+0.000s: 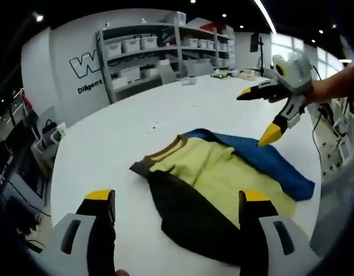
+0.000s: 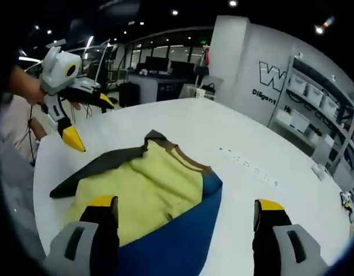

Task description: Fold the garment on the visible template until the final outline fits inside the template.

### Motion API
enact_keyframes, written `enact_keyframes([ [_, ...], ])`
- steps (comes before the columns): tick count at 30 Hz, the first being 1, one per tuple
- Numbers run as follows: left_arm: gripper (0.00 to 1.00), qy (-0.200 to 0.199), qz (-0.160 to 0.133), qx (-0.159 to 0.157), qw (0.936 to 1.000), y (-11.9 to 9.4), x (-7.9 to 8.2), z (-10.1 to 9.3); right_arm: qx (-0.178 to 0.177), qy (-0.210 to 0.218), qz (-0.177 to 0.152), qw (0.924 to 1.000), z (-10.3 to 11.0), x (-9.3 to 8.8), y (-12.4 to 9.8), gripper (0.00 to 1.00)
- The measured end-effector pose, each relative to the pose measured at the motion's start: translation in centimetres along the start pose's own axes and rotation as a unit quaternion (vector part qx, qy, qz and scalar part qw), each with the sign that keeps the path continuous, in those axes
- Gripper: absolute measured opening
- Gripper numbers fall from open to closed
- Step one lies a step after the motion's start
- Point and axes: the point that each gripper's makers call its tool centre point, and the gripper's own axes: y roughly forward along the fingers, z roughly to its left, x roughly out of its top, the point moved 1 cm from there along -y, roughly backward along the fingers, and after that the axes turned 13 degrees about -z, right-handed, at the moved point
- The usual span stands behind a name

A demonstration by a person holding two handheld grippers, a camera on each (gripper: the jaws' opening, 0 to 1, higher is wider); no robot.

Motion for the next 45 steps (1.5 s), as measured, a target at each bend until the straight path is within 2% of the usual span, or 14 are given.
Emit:
enact_keyframes([
  [4, 0.85, 0.008, 0.003, -0.002, 1.0, -1.7, -0.4, -0.2, -0.001, -0.011, -0.012, 0.9999, 0.7, 0.6, -0.8, 0.99],
  [8, 0.86, 0.007, 0.002, 0.002, 1.0, -3.5, -0.7, -0.5, -0.005, -0.002, -0.025, 0.9997, 1.4, 1.3, -1.2, 0.99],
  [14, 0.85, 0.008, 0.002, 0.006, 1.0, -5.2, -1.5, -1.6, 0.002, -0.006, -0.033, 0.9994, 3.1, 1.6, -1.8, 0.99],
  [20, 0.85, 0.0, -0.006, 0.009, 0.9999, -5.9, -1.5, -2.7, 0.003, -0.003, -0.043, 0.9991, 4.1, 2.0, -2.8, 0.99],
  [27, 0.85, 0.001, -0.013, 0.007, 0.9999, -6.8, -1.7, -4.3, -0.008, 0.004, -0.061, 0.9981, 4.3, 2.2, -4.0, 0.99],
  [30, 0.85, 0.002, -0.014, 0.004, 0.9999, -7.0, -2.0, -5.1, -0.013, 0.008, -0.064, 0.9978, 4.5, 2.0, -4.5, 0.99],
  [32, 0.85, 0.002, -0.015, 0.003, 0.9999, -7.2, -2.2, -5.4, -0.018, 0.019, -0.053, 0.9983, 4.5, 1.5, -4.8, 0.96],
  [35, 0.85, 0.001, -0.016, 0.004, 0.9999, -7.4, -2.5, -5.7, -0.022, 0.012, -0.064, 0.9976, 4.6, 1.6, -5.2, 0.93],
  [41, 0.85, 0.002, -0.02, 0.006, 0.9998, -8.0, -2.7, -5.9, -0.02, 0.009, -0.065, 0.9976, 4.9, 1.4, -5.6, 0.9],
  [45, 0.85, 0.001, -0.017, 0.008, 0.9998, -8.3, -3.5, -6.0, -0.02, 0.002, -0.071, 0.9972, 4.9, 1.5, -5.6, 0.9],
])
